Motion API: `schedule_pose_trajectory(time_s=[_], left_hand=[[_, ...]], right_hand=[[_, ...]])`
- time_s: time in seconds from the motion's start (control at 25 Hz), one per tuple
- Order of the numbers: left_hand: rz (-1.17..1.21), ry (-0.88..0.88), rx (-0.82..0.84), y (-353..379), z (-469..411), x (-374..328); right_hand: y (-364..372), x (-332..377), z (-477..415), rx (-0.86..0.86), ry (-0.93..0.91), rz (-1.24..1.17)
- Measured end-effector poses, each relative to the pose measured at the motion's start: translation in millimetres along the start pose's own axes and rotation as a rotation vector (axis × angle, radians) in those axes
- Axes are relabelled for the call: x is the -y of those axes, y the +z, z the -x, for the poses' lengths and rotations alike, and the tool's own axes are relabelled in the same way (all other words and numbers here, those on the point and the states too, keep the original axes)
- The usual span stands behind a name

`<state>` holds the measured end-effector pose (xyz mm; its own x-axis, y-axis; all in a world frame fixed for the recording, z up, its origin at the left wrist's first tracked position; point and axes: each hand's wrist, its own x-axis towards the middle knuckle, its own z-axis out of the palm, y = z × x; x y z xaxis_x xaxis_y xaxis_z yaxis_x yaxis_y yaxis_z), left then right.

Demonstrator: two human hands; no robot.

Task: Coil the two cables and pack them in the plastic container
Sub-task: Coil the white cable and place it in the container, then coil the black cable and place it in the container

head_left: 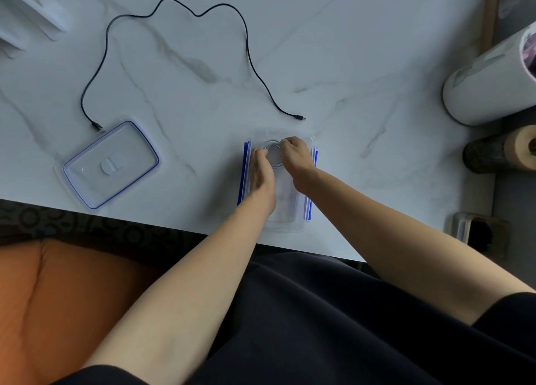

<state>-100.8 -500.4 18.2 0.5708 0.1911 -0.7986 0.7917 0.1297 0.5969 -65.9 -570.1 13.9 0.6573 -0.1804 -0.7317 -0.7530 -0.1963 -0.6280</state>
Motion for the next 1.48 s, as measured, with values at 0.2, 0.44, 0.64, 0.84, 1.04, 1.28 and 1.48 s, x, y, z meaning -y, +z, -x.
schedule_pose_trajectory(time_s=[0.2,0.44,0.64,0.84,1.04,1.28,1.48], left_hand=[[-0.041,0.096,-0.017,-3,5,1],[-0.014,0.166,0.005,-5,18,-14],[-0.028,0.308,0.045,-20,22,-32],[-0.291,0.49,-0.015,-38,-3,-64],[-0.459,0.404,-0.004,-38,-45,-100],[-0.521,0.207,0.045,-22,-106,-121],[-0.443,0.118,0.065,-7,-143,-131]], right_hand=[[-4,-1,3,0.004,0.017,-0.052],[-26,6,17,-0.008,-0.124,-0.058],[-44,24,23,0.029,-0.266,-0.06],[-50,52,8,-0.015,-0.395,0.129],[-35,70,-34,-0.082,-0.415,0.378],[-23,66,-73,-0.116,-0.333,0.73],[-15,62,-90,-0.134,-0.261,0.89]])
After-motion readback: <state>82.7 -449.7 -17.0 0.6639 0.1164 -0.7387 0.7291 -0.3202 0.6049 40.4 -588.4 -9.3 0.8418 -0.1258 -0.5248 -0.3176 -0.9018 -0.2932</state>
